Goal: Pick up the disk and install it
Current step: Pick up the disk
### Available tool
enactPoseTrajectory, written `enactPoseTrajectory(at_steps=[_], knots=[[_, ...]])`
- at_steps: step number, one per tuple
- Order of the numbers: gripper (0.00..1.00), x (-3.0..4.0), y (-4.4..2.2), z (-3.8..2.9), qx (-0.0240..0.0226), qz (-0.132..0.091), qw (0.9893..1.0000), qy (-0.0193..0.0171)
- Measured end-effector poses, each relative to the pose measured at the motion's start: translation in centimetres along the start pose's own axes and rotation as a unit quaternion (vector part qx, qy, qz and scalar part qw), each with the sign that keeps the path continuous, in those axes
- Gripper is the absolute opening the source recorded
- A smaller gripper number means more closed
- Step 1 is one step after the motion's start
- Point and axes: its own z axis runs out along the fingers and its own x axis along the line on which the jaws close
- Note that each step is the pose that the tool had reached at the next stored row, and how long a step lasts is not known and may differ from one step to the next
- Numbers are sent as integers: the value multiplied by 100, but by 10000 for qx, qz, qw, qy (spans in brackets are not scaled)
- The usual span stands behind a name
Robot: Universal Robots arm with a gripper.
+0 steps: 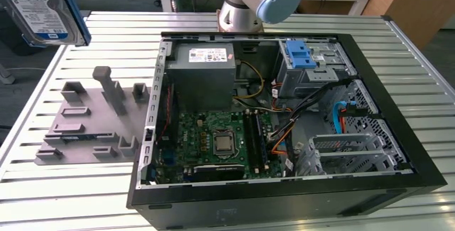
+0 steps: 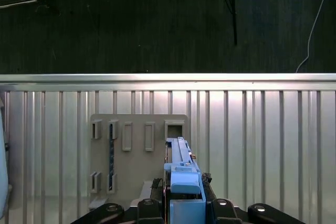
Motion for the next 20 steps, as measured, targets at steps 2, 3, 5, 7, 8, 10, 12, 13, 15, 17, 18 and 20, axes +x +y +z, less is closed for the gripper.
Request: enactPoseTrajectory(at_steps=[2,3,5,7,8,10,12,13,15,17,18,20], knots=[[36,0,0,-10,0,0,10000,0],[36,0,0,-16,0,0,10000,0],[36,0,0,-26,0,0,10000,0],[36,0,-1,-25,0,0,10000,0],[36,-1,-3,-26,0,0,10000,0],[36,0,-7,-26,0,0,10000,0],[36,0,-8,-26,0,0,10000,0],[36,0,-8,-26,0,0,10000,0],[36,0,-9,-26,0,0,10000,0],[36,0,-13,-26,0,0,10000,0],[36,0,-15,-26,0,0,10000,0],[36,0,-22,-26,0,0,10000,0]])
